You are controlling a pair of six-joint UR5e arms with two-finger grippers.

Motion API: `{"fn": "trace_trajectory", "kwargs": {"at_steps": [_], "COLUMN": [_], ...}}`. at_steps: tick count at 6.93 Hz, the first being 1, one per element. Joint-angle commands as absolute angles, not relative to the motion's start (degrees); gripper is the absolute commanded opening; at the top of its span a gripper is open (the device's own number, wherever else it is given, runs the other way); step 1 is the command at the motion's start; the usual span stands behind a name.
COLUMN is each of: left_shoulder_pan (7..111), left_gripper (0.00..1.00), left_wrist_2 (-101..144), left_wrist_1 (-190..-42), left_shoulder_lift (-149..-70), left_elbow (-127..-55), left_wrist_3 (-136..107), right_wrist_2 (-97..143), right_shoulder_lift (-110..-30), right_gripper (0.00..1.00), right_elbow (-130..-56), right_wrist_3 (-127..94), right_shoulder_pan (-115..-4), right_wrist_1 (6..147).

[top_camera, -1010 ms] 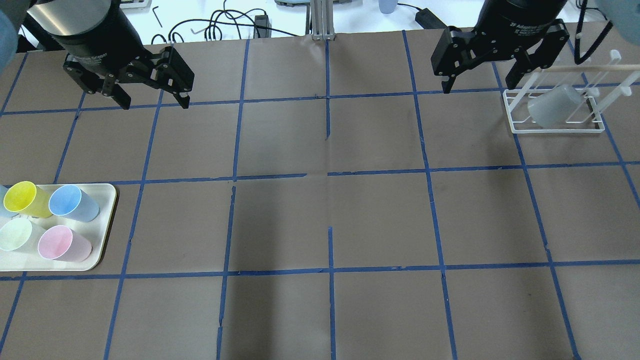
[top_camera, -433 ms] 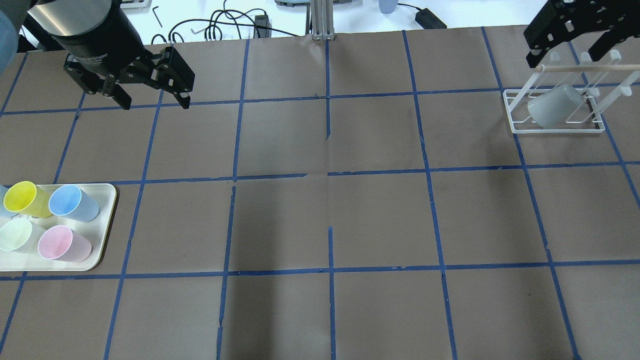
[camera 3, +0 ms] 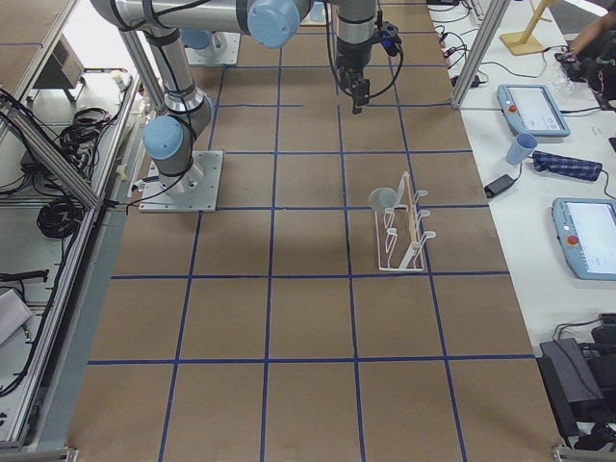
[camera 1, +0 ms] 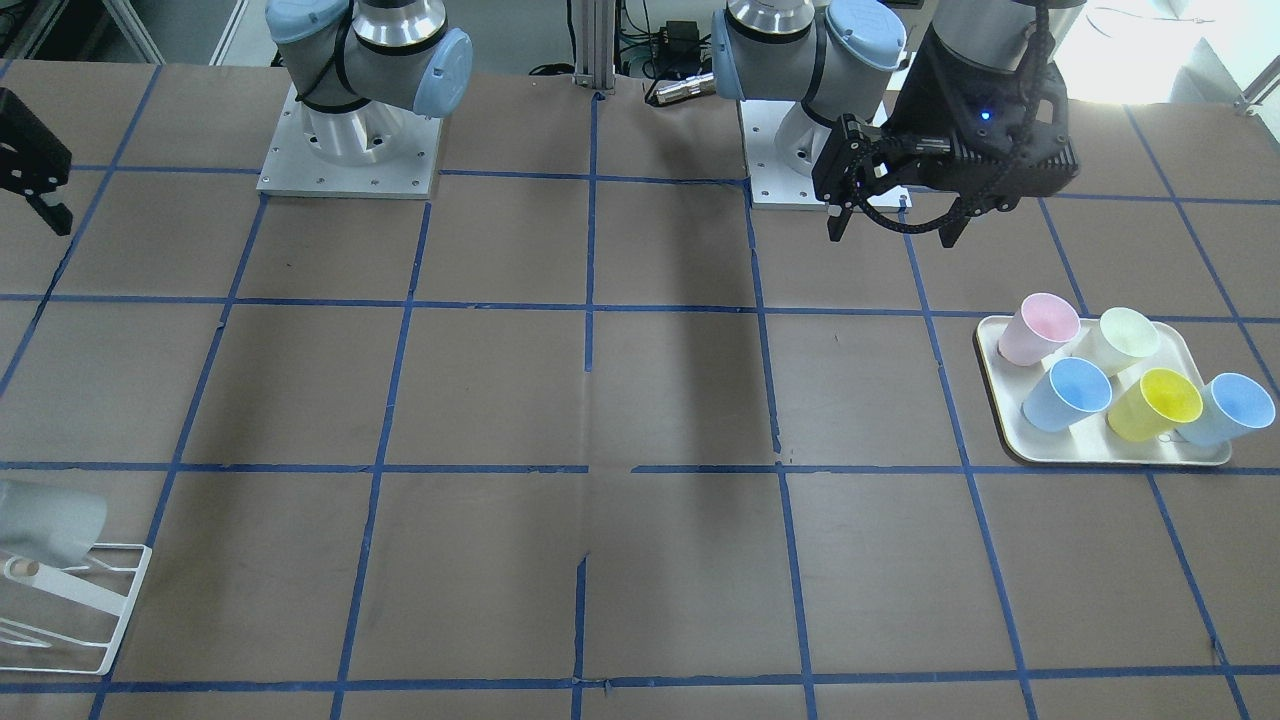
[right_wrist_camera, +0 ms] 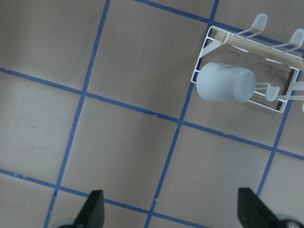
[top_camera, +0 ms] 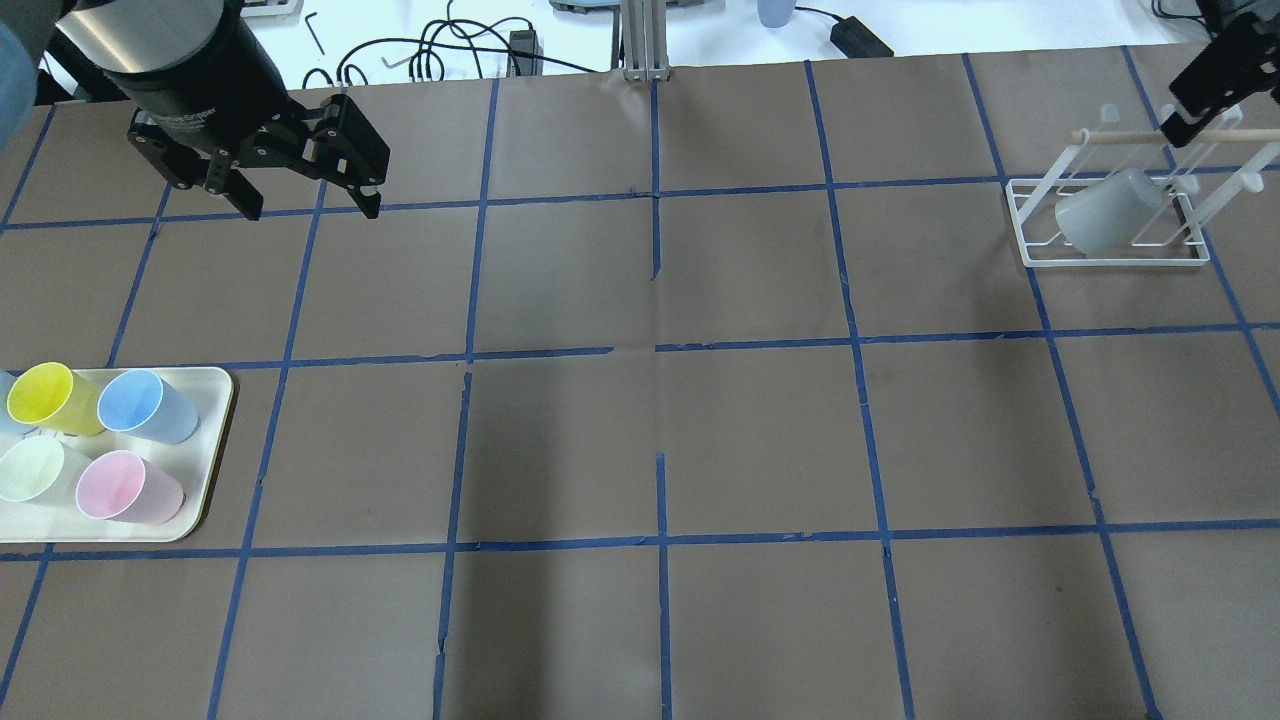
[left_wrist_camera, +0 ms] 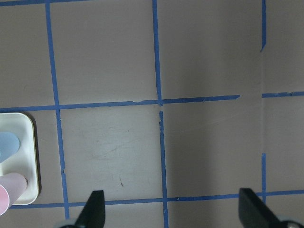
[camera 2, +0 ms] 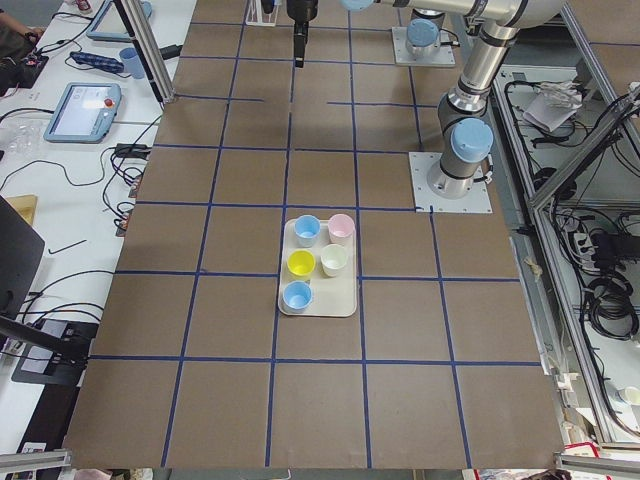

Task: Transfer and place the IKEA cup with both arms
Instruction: 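Move the right gripper toward the grey cup on the wire rack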

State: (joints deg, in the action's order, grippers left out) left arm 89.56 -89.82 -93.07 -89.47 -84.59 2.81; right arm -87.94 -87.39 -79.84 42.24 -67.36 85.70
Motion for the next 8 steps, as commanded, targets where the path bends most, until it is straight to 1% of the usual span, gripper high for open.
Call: {"fn": "trace_trajectory", "kwargs": {"at_steps": [1, 2, 4, 6, 7, 8], "left_shoulder_pan": [89.6, 89.6, 89.6, 89.6, 89.6, 89.6], "left_gripper": [1.0, 1.0, 1.0, 1.0, 1.0, 1.0], "left_wrist_2": [-89.8, -89.8, -89.8, -89.8, -89.8, -89.8], "left_wrist_1": [-93.1, -93.1, -93.1, -93.1, -93.1, -93.1], "left_shoulder_lift": [-89.5, -89.5, -89.5, -89.4, -89.4, -89.5], "left_elbow": [-84.6, -84.6, -84.6, -84.6, -84.6, -84.6], "left_wrist_3": [2.8, 2.8, 2.8, 2.8, 2.8, 2.8], "right_wrist_2": [-86.1, -86.1, -86.1, -85.4, -85.4, -85.1], "right_shoulder_lift": [-82.8, -80.9, -75.9, -73.0, -72.1, -72.2], "right_gripper": [1.0, 1.0, 1.0, 1.0, 1.0, 1.0], "right_elbow": [-79.9, -79.9, -81.4, -82.9, -84.4, -87.3], "right_wrist_3": [58.7, 62.7, 67.0, 72.9, 80.3, 81.4], "right_shoulder_pan": [-63.5, -62.8, -62.8, -62.7, -62.7, -62.7], "right_wrist_1": [87.9, 88.2, 95.1, 97.9, 101.7, 105.8]}}
